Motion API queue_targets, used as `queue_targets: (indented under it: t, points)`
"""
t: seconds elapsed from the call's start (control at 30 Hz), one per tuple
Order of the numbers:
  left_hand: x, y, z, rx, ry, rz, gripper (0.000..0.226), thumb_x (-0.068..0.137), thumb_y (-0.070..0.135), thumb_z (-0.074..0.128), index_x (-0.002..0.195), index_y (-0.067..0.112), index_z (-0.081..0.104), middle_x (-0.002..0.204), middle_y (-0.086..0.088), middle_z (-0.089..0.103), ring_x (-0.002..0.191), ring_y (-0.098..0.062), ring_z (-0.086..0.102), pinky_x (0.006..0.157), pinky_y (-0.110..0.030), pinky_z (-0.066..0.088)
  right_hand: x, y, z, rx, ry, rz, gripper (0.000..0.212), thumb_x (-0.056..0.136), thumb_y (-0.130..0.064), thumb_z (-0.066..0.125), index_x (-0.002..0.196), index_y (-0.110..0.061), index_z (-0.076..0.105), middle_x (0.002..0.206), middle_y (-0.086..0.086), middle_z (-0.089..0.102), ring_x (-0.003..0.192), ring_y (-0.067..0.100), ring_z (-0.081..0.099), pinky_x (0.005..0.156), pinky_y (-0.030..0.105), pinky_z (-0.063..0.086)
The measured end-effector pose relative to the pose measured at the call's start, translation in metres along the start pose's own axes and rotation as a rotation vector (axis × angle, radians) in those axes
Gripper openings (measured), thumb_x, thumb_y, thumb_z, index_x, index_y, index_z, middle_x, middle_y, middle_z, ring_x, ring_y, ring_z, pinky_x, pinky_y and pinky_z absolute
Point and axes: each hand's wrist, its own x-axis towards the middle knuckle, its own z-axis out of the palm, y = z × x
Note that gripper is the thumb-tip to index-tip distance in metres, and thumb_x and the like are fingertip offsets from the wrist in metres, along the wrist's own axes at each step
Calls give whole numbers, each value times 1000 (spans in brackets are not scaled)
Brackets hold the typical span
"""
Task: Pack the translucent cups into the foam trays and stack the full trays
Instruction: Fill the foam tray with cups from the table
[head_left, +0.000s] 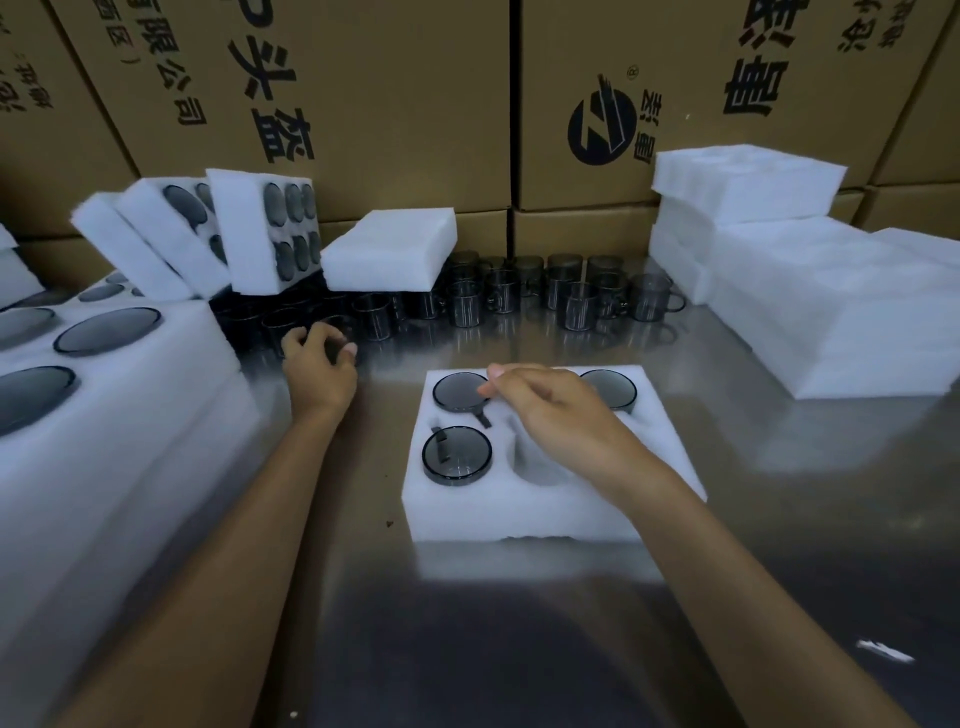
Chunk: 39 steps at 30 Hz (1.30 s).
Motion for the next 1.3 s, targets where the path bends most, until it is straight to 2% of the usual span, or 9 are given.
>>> queue_targets:
  t: [0.2, 0.3, 0.4, 0.53, 0.77, 0.9, 0.97, 1.2, 1.3]
  points:
    - [-37, 12, -20, -152, 11, 43, 9, 85, 13, 74, 85, 9, 66, 113, -15, 60, 92, 2, 51, 78, -6, 37, -6, -8, 0, -12, -6, 0, 37, 100, -51, 48, 99, -29, 76, 117, -25, 65, 126, 10, 51, 116, 39, 31]
    - [-66, 33, -35, -272, 49, 116, 16, 78, 15, 82, 79, 17, 66, 112, -6, 55, 90, 17, 49, 85, -5, 42, -11, -13, -3, 24, 3, -13, 28, 101, -38, 52, 114, -23, 72, 121, -7, 69, 119, 11, 58, 100, 20, 43]
    - [-91, 70, -52, -360, 63, 212, 34, 73, 24, 87, 93, 30, 60, 105, 9, 49, 90, 10, 52, 81, -9, 45, -22, -22, -11, 130, -19, -72, 31, 102, -19, 53, 133, -22, 59, 126, -7, 65, 122, 8, 57, 83, 0, 41]
    - [-126, 121, -66, -394, -89, 351, 57, 74, 36, 86, 123, 30, 58, 111, 18, 47, 100, 9, 55, 82, -8, 46, -37, -36, -21, 152, -70, -186, 37, 101, -18, 56, 137, -25, 55, 127, -16, 63, 116, -11, 56, 86, 1, 43]
    - [-162, 146, -66, -301, -294, 322, 68, 73, 33, 86, 132, 19, 56, 110, 13, 47, 92, 5, 57, 79, -13, 52, -59, -40, -45, 31, 8, -55, 28, 99, -40, 54, 121, -31, 68, 99, -13, 71, 86, -21, 58, 71, 10, 47]
    - [-175, 142, -59, -229, -402, 279, 62, 69, 30, 89, 123, 28, 59, 105, 11, 58, 86, -5, 61, 76, -20, 53, -64, -33, -54, -135, -95, 117, 36, 102, -43, 37, 116, -26, 66, 121, 1, 64, 110, 5, 59, 69, 10, 40]
    - [-180, 138, -55, -206, -394, 270, 57, 65, 34, 91, 110, 35, 56, 103, 13, 60, 85, -2, 57, 71, -11, 44, -66, -28, -52, -140, -108, 170, 35, 100, -47, 37, 110, -34, 67, 117, -12, 64, 97, -5, 56, 68, 13, 34]
    - [-178, 129, -48, -69, -353, 329, 56, 61, 47, 89, 101, 22, 60, 96, 13, 60, 101, -11, 52, 91, -37, 45, -57, -10, -38, -288, 56, -20, 42, 101, -29, 44, 62, -29, 58, 81, -16, 48, 108, 11, 43, 105, 41, 32]
    - [-177, 127, -48, 39, -329, 441, 55, 66, 57, 81, 107, 28, 60, 104, 18, 59, 110, -9, 48, 87, -27, 30, -58, -2, -37, -425, 113, -65, 33, 100, -27, 42, 82, -39, 66, 98, -26, 54, 128, 6, 40, 110, 41, 21]
